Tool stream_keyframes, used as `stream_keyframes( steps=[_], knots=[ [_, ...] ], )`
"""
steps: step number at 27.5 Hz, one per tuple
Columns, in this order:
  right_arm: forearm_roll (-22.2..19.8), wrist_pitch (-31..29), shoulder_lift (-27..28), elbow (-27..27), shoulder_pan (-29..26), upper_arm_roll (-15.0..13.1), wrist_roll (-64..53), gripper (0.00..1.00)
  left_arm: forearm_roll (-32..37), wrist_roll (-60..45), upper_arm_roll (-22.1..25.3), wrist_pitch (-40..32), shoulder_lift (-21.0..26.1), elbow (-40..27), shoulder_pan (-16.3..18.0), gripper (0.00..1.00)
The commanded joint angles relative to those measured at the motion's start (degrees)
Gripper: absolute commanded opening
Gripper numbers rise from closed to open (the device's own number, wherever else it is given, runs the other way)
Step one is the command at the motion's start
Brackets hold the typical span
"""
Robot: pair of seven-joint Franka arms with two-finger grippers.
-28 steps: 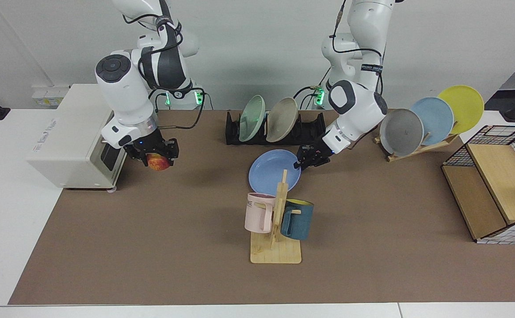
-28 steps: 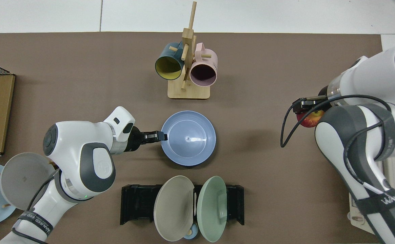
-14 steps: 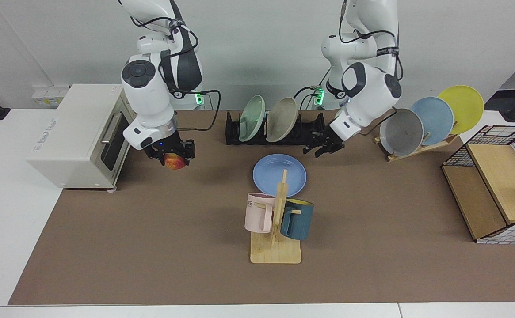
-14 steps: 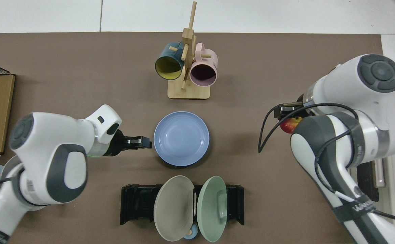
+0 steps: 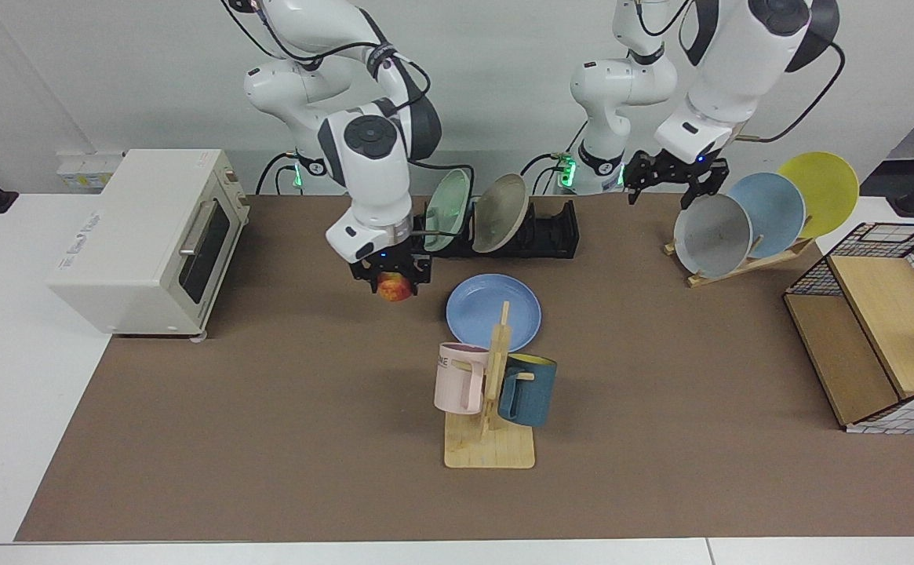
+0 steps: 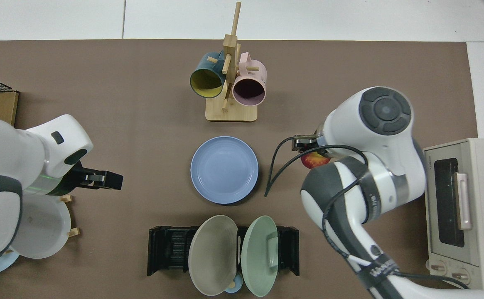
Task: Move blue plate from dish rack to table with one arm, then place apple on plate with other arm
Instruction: 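Carry the apple over the plate while the left gripper withdraws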
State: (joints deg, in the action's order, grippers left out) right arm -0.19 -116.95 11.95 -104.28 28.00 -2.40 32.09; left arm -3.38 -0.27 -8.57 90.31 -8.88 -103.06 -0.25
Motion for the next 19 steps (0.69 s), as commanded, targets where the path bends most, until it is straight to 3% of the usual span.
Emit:
stream_keyframes(
  steps=[1, 10, 19],
  knots=[
    [0.10, -0.73, 5.00, 4.42, 4.87, -0.41, 9.12, 0.00, 3.63, 0.70, 1.27, -6.46, 2.37, 10.59, -0.54, 0.98],
    [0.27, -1.08, 13.53, 12.43, 10.23, -0.33, 19.41, 0.00, 4.25, 0.88, 1.63, -6.64, 5.27, 15.08, -0.46, 0.98],
    [3.52, -5.21, 17.58, 12.70, 13.05, -0.33, 21.17, 0.00, 3.99, 0.97, 1.63, -6.46, 7.65, 17.90, 0.33, 0.99]
  ],
)
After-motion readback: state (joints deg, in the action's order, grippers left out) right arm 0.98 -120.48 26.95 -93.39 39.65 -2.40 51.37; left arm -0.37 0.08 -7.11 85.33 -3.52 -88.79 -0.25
